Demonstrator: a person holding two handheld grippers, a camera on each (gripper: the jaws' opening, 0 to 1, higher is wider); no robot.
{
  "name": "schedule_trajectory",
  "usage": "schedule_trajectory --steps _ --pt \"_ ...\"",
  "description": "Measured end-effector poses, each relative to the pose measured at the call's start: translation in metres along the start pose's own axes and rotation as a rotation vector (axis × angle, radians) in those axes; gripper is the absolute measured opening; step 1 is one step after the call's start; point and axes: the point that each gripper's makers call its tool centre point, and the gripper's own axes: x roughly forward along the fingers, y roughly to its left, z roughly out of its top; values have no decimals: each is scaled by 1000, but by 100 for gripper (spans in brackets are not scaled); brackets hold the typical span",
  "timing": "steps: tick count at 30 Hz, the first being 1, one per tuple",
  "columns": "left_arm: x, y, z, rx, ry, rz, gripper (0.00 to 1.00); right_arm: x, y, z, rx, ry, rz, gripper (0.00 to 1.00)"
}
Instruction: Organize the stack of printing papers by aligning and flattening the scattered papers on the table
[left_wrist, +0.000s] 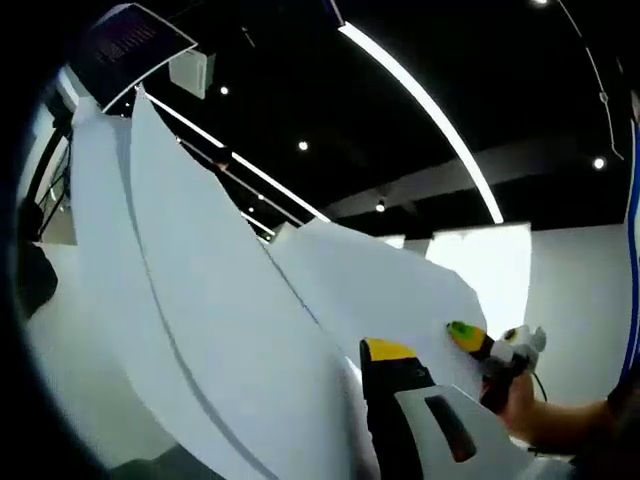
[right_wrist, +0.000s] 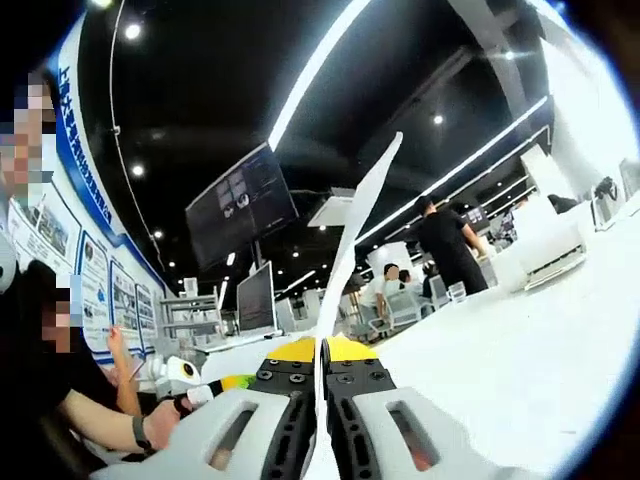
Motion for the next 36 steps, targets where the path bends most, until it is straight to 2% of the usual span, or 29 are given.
schedule_trajectory --steps 2,6,19,24,28,32,36 --pt "0 0 -1 3 3 1 18 0 0 -4 41 -17 -29 0" --pt "0 0 0 -1 0 1 18 2 9 -12 104 -19 -16 0" --pt "0 0 1 -12 -8 -2 19 5 23 -29 100 23 5 0" --pt "0 0 1 -13 -9 -1 19 4 28 -38 98 48 13 0" --pt "0 0 1 -15 -11 0 20 3 30 -47 65 84 27 0" --pt "0 0 1 -15 -11 0 20 3 33 -56 121 129 78 0" --pt "0 0 1 -13 -11 1 20 2 38 -64 138 166 91 0"
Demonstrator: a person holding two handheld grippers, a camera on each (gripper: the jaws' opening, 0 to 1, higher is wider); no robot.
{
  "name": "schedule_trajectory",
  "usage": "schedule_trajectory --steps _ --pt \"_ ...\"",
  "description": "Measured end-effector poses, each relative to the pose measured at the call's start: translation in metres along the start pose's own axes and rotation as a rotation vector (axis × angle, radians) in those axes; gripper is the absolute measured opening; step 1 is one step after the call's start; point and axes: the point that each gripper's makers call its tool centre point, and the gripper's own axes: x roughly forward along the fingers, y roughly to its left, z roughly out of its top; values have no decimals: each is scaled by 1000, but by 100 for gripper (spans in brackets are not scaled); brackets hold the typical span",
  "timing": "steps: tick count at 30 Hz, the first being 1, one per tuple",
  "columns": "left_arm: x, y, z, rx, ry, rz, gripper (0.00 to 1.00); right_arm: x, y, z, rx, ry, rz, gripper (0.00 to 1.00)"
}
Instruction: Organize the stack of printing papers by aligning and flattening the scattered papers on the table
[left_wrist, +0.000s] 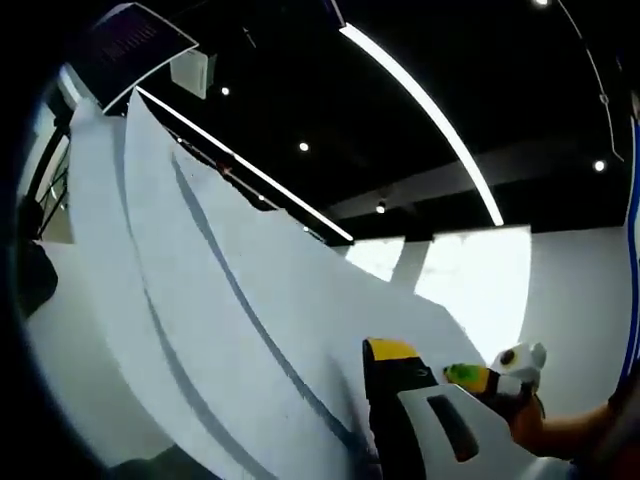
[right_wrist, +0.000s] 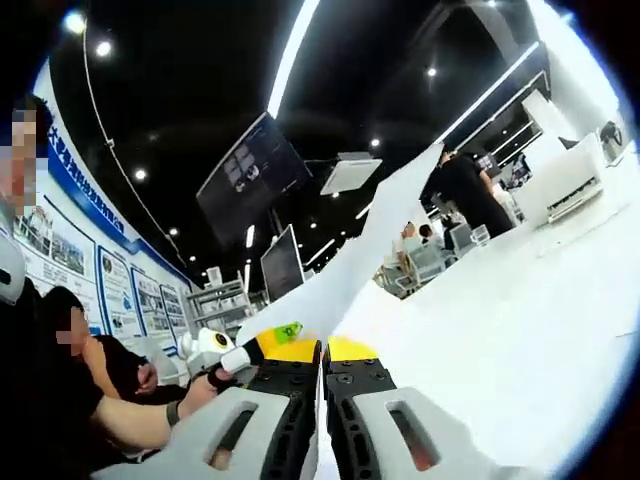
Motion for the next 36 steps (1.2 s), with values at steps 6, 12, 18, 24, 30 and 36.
schedule_trajectory --steps 6,12,18,24,30,36 --pt "0 0 0 2 1 1 20 1 3 -9 -28 24 -49 0" --pt "0 0 0 2 -2 3 20 1 2 -11 55 -2 -98 0" --pt "0 0 -1 11 5 3 20 6 14 -19 30 18 -77 0" --pt "1 0 -3 19 18 0 19 7 12 -24 40 55 -65 0" --pt "0 0 -2 31 11 3 16 7 11 -25 43 60 -70 0" --pt "-1 0 -2 64 11 9 10 8 11 -29 13 74 -79 0"
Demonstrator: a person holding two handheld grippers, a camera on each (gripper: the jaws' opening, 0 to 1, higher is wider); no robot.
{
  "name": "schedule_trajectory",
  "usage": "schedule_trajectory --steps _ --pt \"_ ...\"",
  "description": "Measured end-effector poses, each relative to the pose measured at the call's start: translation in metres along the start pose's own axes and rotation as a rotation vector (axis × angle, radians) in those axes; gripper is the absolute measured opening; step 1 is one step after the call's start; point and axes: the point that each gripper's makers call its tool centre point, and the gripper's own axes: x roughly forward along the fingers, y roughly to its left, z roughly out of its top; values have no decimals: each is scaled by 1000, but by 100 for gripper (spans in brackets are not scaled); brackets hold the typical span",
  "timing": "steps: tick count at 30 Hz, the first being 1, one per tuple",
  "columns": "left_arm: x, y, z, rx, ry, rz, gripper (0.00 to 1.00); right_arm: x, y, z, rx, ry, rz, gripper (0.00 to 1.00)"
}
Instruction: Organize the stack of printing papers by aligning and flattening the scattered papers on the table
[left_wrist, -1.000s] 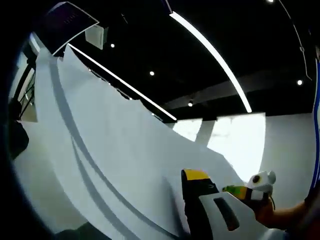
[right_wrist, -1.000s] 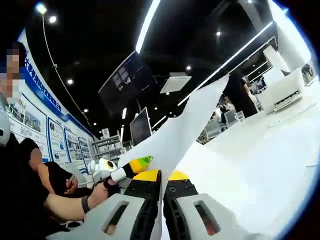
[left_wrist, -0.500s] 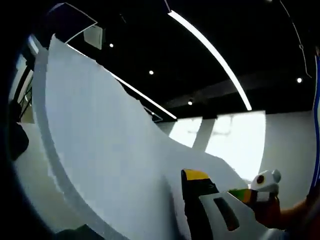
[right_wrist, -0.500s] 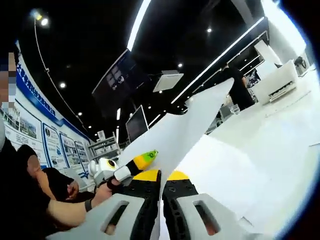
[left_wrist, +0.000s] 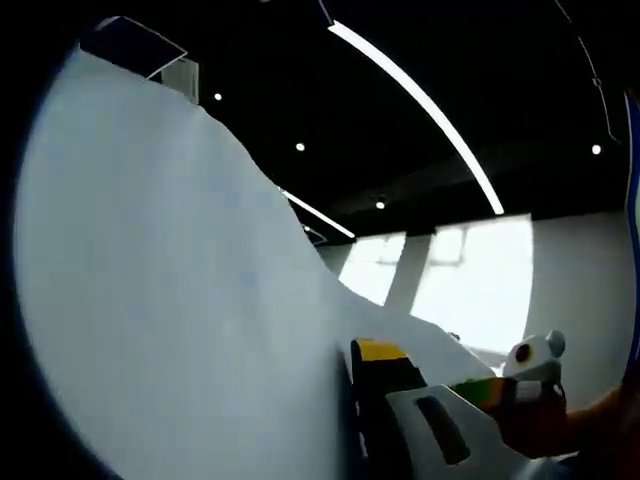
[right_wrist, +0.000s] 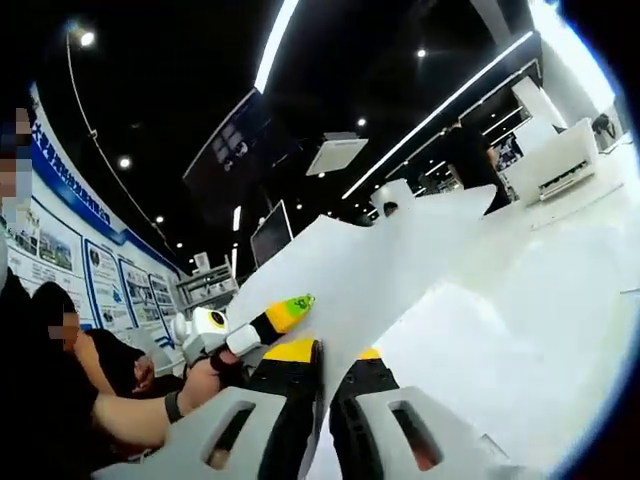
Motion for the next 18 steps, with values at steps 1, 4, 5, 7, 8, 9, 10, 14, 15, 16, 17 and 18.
schedule_trajectory --steps 1,4,5,7,8,9,10,14,15,16,17,18 --pt "0 0 0 4 -1 1 9 0 -1 -1 -15 5 -7 1" --pt "0 -1 0 15 -1 -2 7 0 -1 -2 -38 10 -16 2" --pt "0 -1 0 24 0 -1 7 0 -1 -2 -41 10 -15 3" --pt "0 -2 0 35 2 -1 7 0 -2 -3 -53 15 -19 4" --pt "0 -2 0 36 3 -1 6 0 -3 -3 -55 15 -20 4" --pt "0 -2 0 37 2 0 6 0 -3 -3 -60 14 -20 4" --pt "0 -1 0 38 1 0 6 0 -3 -3 -65 14 -20 5" --pt "0 0 0 39 0 4 6 1 -4 -2 -81 9 -23 11" --pt "0 0 0 39 -1 5 6 1 -5 -1 -87 5 -27 14" --pt "0 0 0 40 -2 5 6 1 -5 -1 -92 2 -29 16" --pt "0 0 0 40 -2 5 6 1 -6 0 -98 1 -33 18" --pt "0 0 1 40 -3 6 6 0 -7 0 -102 0 -37 19"
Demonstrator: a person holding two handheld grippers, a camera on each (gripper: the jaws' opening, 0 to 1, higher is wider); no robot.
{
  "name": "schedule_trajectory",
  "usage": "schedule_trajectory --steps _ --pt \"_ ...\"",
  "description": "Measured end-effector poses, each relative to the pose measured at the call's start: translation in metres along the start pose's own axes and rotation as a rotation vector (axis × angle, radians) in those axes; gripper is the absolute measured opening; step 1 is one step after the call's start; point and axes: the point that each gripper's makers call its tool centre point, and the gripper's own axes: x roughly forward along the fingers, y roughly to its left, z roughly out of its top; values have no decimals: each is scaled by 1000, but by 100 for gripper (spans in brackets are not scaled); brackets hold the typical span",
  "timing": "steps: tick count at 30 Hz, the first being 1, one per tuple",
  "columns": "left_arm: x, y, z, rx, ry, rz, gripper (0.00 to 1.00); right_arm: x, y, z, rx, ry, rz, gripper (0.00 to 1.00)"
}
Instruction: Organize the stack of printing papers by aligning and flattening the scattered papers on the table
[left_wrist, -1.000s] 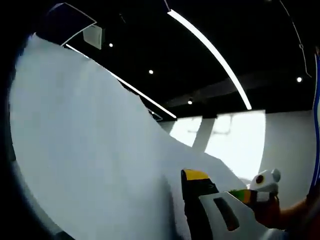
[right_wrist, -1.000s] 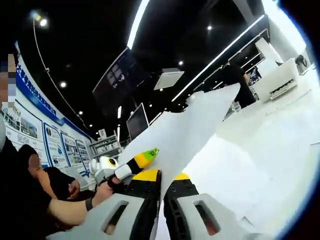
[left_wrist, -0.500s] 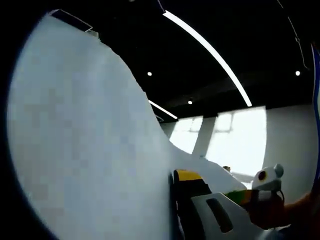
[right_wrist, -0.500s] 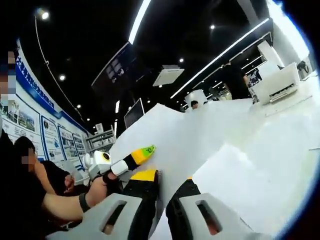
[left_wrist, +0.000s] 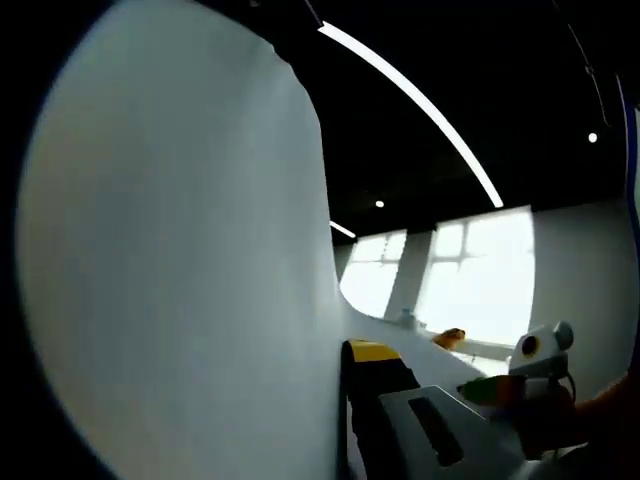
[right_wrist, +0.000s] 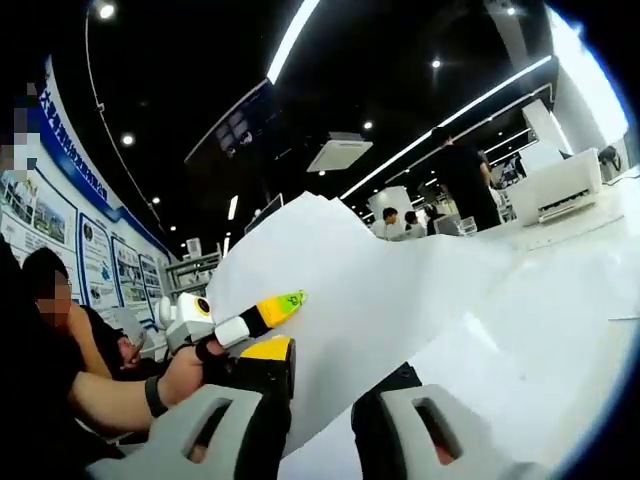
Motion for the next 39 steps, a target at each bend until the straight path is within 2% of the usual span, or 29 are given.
schedule_trajectory --steps 5,8,11,14,18,23,33,39 --pt "0 1 1 -2 -2 1 6 -2 -7 5 -18 -24 -33 30" --pt "-1 1 1 -4 -3 1 6 -4 -15 10 -30 -51 -76 42" --pt "-1 1 1 -3 -3 1 6 -9 -30 21 -35 -109 -166 60" --pt "-1 1 2 -7 -6 1 6 -10 -35 21 -36 -105 -183 71" --pt "-1 1 1 -7 -6 0 6 -18 -48 24 -37 -94 -207 72" --pt "-1 1 1 -7 -5 0 6 -36 -71 32 -46 -112 -282 78" --pt "-1 2 1 -4 -4 1 6 -69 -101 46 -40 -148 -355 78" --pt "-1 2 1 -3 -5 1 6 -88 -121 49 -63 -132 -414 78"
